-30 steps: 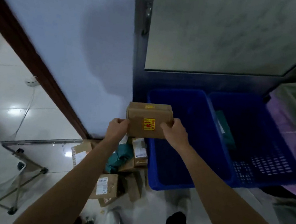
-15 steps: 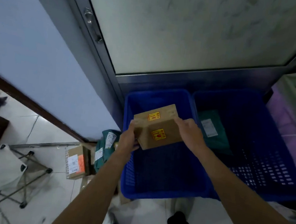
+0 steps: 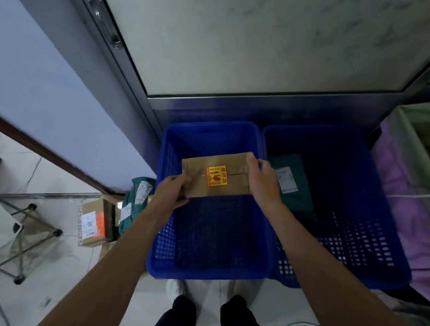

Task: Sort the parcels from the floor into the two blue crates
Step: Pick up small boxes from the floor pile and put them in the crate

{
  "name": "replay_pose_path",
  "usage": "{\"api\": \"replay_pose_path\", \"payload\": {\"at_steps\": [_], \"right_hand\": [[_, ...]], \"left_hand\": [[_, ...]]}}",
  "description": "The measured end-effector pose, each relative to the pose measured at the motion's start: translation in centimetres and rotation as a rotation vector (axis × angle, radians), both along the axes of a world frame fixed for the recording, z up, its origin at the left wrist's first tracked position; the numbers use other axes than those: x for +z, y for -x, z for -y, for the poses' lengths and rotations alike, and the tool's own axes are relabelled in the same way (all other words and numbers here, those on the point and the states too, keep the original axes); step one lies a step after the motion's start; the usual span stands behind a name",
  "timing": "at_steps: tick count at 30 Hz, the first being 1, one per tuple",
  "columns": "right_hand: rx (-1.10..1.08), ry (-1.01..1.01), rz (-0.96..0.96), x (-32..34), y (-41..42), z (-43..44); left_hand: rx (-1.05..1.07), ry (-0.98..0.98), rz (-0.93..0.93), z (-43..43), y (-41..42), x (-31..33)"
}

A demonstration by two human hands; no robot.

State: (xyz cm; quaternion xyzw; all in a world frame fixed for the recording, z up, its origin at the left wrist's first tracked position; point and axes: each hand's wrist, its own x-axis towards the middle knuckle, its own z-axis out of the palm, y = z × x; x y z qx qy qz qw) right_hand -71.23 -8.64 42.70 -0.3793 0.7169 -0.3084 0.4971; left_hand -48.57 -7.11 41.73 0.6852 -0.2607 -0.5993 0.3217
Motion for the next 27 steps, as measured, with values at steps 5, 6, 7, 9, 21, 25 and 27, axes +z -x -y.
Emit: {"api": "replay_pose_path", "payload": {"at_steps": [5,6,7,9,21,25,27], "right_hand": [[-0.11,-0.011,0.031,1.0,0.1,0.0],[-0.14,-0.02,0.039,0.8,0.2,0.1],[-0.168,-0.041,0.066,0.8,0.4,0.3],[-0.222,-0.083,0.15,0.6,0.5,0.6],[-0.176,0.052,0.332,-0.3,-0.3,0.4],[-0.121,-0.177,0.32,-3.0,-0.9,-0.1],[-0.098,-0.263,0.342,-4.7,-1.5,-0.8]], "left_hand": [[-0.041,0.044,-0.087,0.3,1.2,1.3],[-0.048,0.052,-0.106,0.5,1.2,1.5],[-0.048,0.056,-0.125,0.6,1.1,1.7],[-0.056,0.05,-0.145,1.1,0.7,1.8],[-0.057,-0.076,-0.346,1.8,-0.8,1.6],[-0.032,-0.097,-0.27,1.0,-1.2,0.0],[-0.09,-0.116,-0.235,0.5,-1.2,-1.5]]}}
